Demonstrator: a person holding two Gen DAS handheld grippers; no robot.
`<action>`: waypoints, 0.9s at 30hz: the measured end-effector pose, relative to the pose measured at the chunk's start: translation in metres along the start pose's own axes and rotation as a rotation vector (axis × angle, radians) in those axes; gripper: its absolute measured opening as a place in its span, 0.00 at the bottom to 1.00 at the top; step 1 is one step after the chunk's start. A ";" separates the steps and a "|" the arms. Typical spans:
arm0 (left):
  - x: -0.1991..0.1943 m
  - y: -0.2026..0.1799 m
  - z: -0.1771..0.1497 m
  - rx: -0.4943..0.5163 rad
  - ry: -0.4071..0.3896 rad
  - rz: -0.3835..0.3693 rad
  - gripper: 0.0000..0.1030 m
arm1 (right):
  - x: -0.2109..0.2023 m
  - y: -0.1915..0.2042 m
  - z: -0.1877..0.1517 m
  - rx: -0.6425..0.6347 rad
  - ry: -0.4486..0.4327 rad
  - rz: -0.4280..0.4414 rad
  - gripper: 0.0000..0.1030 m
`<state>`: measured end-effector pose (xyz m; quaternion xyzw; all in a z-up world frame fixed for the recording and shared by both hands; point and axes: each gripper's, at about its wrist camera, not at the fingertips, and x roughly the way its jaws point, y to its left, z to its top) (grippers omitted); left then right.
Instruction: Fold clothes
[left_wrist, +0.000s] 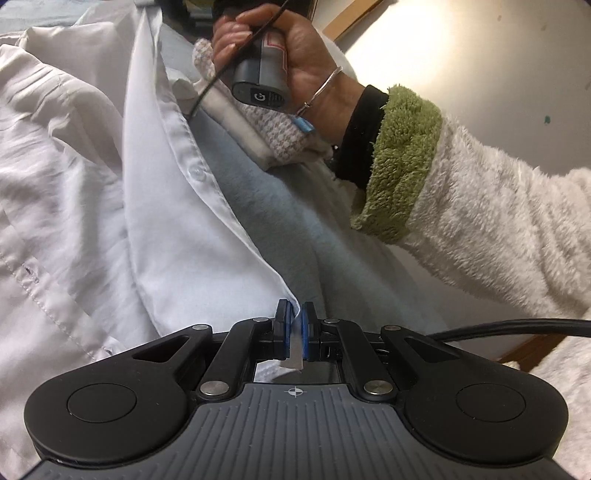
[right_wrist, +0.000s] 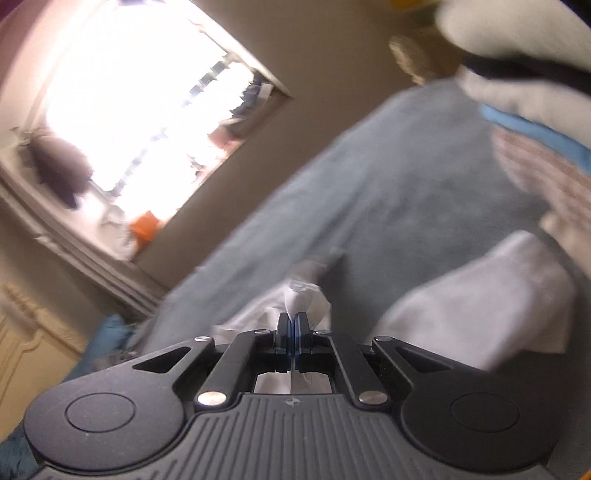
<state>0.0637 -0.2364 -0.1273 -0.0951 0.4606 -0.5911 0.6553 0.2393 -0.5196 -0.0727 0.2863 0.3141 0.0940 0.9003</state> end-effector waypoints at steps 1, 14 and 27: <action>-0.002 -0.001 -0.001 -0.004 -0.002 -0.007 0.04 | 0.003 0.012 -0.002 -0.048 0.015 0.028 0.01; -0.018 -0.001 -0.022 -0.048 0.020 0.023 0.04 | 0.088 0.149 -0.088 -0.586 0.378 0.171 0.07; -0.045 0.025 -0.041 -0.129 0.027 0.144 0.04 | -0.056 0.055 -0.058 -0.121 0.290 0.230 0.26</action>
